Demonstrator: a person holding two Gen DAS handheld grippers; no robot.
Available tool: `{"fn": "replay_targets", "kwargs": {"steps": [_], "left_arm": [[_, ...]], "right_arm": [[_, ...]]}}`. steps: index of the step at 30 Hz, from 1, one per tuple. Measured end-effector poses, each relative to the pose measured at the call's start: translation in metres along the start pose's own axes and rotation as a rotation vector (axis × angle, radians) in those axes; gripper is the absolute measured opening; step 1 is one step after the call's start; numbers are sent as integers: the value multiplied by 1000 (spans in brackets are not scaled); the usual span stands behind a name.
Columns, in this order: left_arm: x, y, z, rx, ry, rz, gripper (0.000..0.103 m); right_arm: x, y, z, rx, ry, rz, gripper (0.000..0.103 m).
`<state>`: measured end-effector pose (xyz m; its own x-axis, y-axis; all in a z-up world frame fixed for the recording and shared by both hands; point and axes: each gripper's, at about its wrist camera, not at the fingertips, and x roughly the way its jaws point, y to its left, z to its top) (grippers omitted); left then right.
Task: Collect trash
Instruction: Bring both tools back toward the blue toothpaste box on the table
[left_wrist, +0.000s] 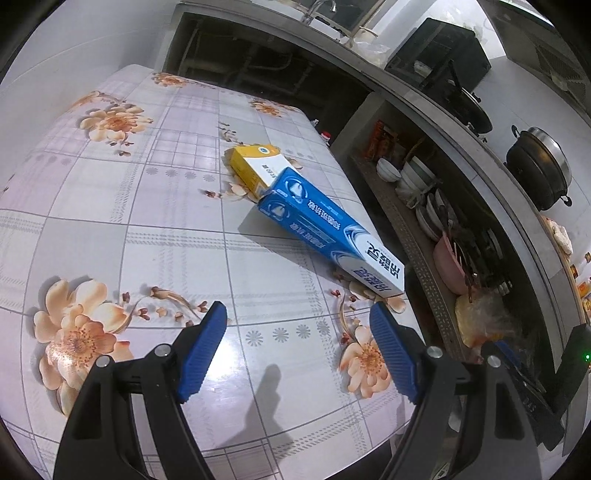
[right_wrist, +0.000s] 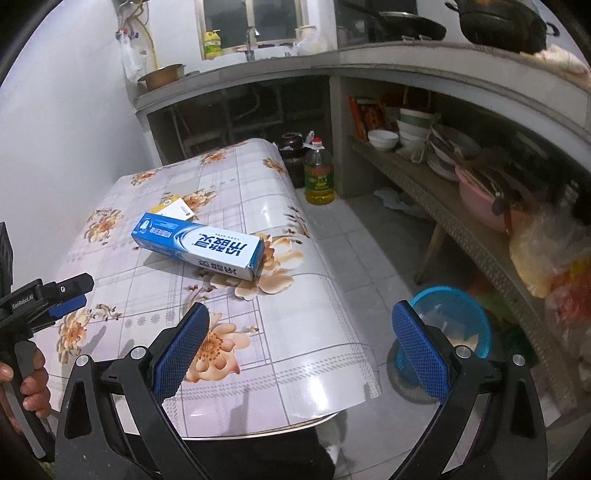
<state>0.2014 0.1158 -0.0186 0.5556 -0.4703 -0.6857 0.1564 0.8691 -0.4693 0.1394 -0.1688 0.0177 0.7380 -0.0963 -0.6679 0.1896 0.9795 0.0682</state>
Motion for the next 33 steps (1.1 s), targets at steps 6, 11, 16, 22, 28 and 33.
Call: {"fn": "replay_targets", "kwargs": {"steps": [6, 11, 16, 22, 28, 33], "left_arm": [[0, 4, 0, -7, 3, 4, 77], [2, 6, 0, -11, 6, 8, 78], [4, 8, -1, -17, 10, 13, 78], [7, 10, 0, -23, 15, 17, 78], [11, 11, 0, -26, 22, 19, 78], [14, 11, 1, -23, 27, 17, 78]], "right_arm": [[-1, 4, -1, -28, -14, -19, 95], [1, 4, 1, -31, -18, -43, 95], [2, 3, 1, -35, -20, -40, 95], [3, 3, 1, -35, -21, -10, 95], [6, -4, 0, 2, -11, 50, 95], [7, -8, -1, 31, -7, 84, 95]]}}
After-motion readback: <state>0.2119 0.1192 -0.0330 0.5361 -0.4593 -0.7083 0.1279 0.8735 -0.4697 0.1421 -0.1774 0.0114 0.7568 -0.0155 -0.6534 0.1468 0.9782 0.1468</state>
